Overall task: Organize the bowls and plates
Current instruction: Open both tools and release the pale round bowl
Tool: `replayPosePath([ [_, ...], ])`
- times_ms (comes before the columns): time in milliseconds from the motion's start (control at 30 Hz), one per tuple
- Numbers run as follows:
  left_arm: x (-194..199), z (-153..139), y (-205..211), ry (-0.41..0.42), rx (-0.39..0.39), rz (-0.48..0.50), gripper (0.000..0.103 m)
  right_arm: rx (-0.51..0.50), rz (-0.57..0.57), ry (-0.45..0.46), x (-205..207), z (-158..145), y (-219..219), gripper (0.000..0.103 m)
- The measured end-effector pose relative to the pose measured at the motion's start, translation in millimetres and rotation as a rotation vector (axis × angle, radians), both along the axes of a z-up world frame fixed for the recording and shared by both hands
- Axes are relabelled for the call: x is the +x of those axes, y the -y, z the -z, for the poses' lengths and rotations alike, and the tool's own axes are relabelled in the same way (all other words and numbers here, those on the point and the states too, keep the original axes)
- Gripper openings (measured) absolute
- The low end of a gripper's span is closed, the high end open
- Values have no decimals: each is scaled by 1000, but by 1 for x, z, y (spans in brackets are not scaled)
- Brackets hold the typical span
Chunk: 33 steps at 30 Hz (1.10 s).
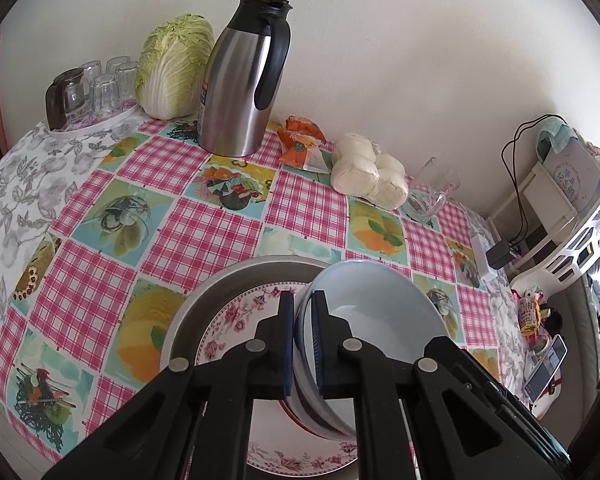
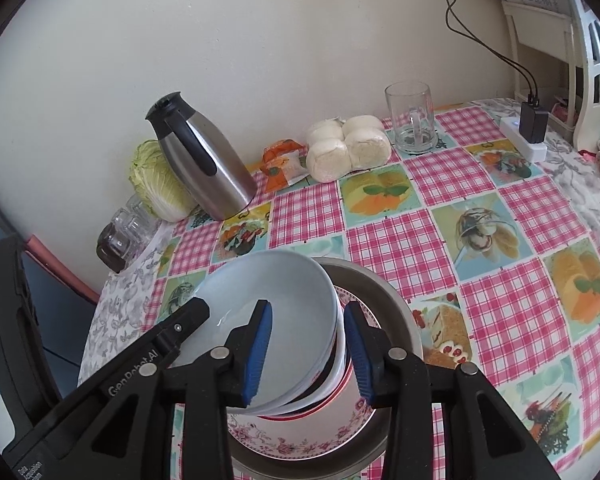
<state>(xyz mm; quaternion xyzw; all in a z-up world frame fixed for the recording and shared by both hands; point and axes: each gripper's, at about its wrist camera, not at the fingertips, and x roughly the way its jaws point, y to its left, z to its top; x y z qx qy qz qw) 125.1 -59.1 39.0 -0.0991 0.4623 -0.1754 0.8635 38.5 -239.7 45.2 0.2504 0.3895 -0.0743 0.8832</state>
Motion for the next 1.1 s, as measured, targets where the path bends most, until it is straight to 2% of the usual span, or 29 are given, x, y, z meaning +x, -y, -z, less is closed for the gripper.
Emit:
replayPosePath([
  [367, 0, -8, -12, -14, -63, -14, 9, 13, 1, -10, 1, 3, 1, 41],
  [433, -1, -12, -14, -4, -59, -17, 13, 11, 3, -9, 1, 3, 2, 42],
  [600, -2, -19, -20, 11, -62, -38, 40, 7, 4, -12, 1, 2, 1, 43],
  [633, -2, -20, -22, 13, -58, -48, 43, 5, 5, -11, 1, 1, 1, 45],
  [800, 0, -20, -32, 2, -19, -111, 78, -11, 9, -10, 0, -1, 0, 61],
  [867, 0, -19, -35, 5, 17, -130, 83, -14, 13, -13, 0, 0, 1, 72],
  [1000, 2, -15, -41, 5, 72, -163, 87, -38, 18, -19, 1, 1, 1, 82],
  [1100, 0, -14, -44, 2, 93, -176, 92, -49, 12, -12, 0, -1, 0, 102],
])
